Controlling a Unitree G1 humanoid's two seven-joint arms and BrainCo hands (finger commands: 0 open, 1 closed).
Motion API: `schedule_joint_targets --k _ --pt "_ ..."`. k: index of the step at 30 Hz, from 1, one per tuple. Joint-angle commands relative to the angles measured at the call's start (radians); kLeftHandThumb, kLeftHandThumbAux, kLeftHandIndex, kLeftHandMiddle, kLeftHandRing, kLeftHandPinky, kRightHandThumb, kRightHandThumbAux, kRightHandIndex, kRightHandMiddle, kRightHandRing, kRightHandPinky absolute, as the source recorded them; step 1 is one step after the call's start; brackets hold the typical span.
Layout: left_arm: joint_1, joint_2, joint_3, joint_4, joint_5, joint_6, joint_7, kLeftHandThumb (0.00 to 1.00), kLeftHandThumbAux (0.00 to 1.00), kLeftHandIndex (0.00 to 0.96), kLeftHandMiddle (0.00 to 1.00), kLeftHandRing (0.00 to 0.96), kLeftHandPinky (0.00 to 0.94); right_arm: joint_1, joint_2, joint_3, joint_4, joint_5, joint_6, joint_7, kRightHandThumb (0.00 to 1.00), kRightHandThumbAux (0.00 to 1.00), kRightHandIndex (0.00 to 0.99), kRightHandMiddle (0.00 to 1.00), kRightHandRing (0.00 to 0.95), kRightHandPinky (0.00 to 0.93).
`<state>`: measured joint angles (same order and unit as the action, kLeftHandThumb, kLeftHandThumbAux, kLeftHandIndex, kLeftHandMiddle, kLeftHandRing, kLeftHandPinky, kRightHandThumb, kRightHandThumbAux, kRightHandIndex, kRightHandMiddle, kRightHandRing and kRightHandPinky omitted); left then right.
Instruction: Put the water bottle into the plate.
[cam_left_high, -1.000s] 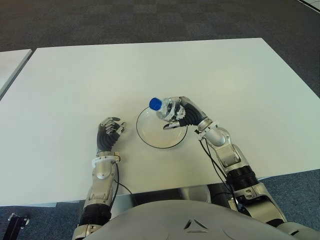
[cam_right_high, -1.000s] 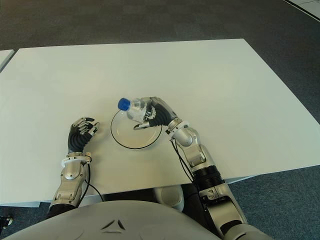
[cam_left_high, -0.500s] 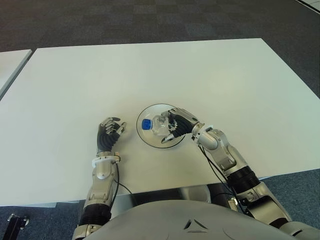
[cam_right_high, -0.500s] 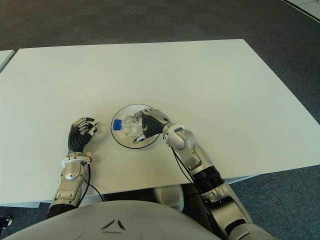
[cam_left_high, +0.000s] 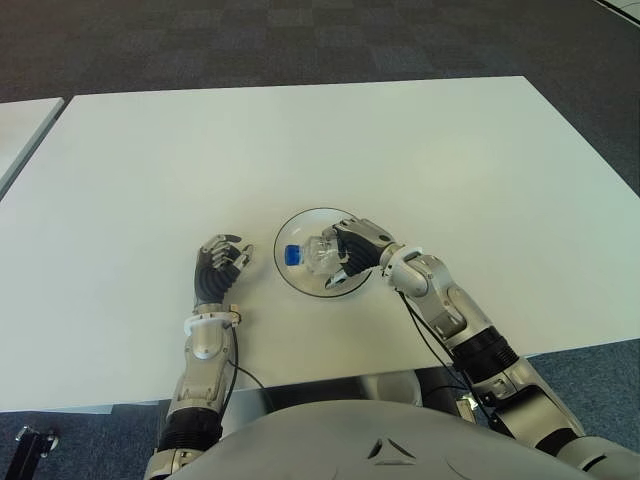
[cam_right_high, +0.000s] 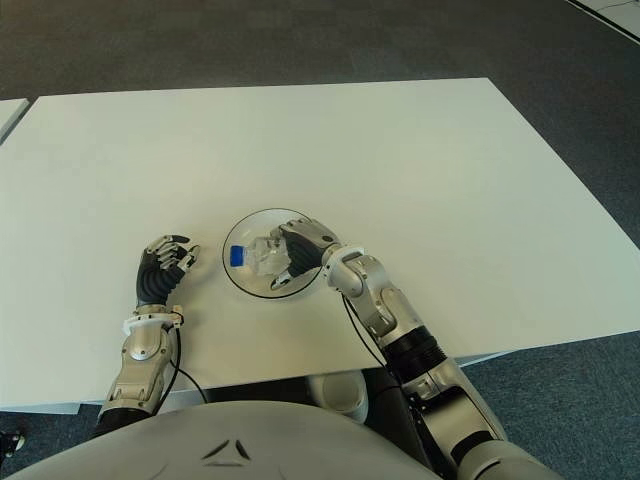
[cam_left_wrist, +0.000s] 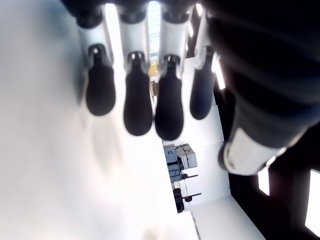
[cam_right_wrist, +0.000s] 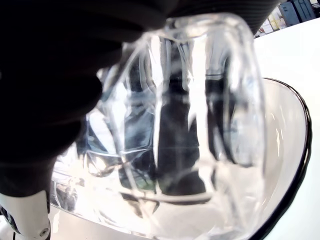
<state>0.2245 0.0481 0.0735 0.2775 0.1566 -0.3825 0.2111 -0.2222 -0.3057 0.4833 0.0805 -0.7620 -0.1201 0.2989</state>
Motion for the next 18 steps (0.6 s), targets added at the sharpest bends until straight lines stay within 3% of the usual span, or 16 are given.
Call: schedule_joint_targets --k 1,5,6,12,15,18 --pt "0.024 0.002 0.002 0.017 0.009 0.032 0.007 0.705 0.717 0.433 0.651 0.652 0.634 -0.027 -0.002 0.016 0.009 -0.031 0.007 -0.023 0.698 0.726 0.439 0.841 0.84 0.832" --pt "0.027 -0.001 0.005 0.01 0.001 0.044 0.003 0.705 0.717 0.432 0.652 0.651 0.631 -0.031 0.0 0.031 0.021 -0.063 0.01 -0.051 0.691 0.728 0.427 0.638 0.656 0.672" --pt "0.028 -0.002 0.006 0.008 -0.001 0.046 0.002 0.705 0.717 0.432 0.652 0.65 0.63 -0.031 0.001 0.033 0.024 -0.069 0.012 -0.055 0.688 0.729 0.422 0.548 0.568 0.597" --pt "0.029 -0.006 0.007 0.006 -0.011 0.046 0.001 0.704 0.717 0.432 0.653 0.647 0.629 -0.031 0.007 0.042 0.033 -0.087 0.029 -0.056 0.68 0.731 0.408 0.322 0.326 0.377" --pt "0.027 -0.008 0.009 0.011 -0.017 0.045 0.0 0.704 0.717 0.432 0.658 0.649 0.634 -0.038 0.005 0.056 0.044 -0.108 0.045 -0.048 0.438 0.728 0.216 0.168 0.17 0.223" --pt "0.027 -0.01 0.01 0.011 -0.022 0.044 0.001 0.704 0.717 0.433 0.662 0.649 0.636 -0.047 0.004 0.069 0.056 -0.128 0.053 -0.046 0.355 0.714 0.104 0.055 0.056 0.099"
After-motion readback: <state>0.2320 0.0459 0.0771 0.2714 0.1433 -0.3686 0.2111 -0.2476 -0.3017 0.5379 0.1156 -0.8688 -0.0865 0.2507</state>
